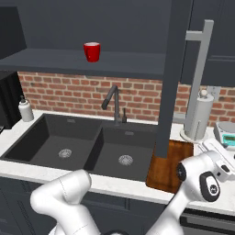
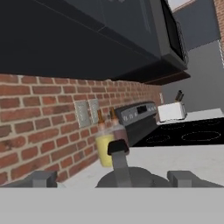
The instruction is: Pick the kettle from the counter and place it on the tray. Then pick the mug from the cabinet and place it on the tray. Then close the cabinet doors.
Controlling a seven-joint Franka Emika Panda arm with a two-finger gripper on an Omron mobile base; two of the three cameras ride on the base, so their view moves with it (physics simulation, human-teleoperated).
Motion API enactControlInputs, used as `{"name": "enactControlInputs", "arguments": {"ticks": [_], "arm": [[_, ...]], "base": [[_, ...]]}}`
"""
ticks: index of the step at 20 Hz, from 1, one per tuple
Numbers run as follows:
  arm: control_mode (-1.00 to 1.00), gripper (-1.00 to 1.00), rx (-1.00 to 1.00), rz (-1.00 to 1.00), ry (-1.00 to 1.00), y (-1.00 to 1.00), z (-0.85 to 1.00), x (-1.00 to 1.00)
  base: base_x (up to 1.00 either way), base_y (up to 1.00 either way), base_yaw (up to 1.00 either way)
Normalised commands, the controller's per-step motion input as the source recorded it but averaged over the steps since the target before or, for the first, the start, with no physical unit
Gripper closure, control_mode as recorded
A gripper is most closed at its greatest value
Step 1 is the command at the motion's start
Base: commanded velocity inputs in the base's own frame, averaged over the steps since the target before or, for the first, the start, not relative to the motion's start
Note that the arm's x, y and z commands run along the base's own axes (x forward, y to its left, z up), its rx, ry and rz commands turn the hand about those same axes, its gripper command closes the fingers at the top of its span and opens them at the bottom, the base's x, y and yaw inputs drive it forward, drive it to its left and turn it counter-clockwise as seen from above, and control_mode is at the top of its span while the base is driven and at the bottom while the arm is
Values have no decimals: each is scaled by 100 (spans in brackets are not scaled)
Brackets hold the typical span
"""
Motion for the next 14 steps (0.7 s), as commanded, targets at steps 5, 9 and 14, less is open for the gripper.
{"name": "enactControlInputs", "arguments": {"ticks": [5,9,14], "arm": [[-100,-100,0,0,0,-19,-22,9],[-100,-100,0,0,0,-18,-19,17],[-100,-100,0,0,0,-15,-18,17]], "base": [[0,0,0],[0,0,0],[0,0,0]]}}
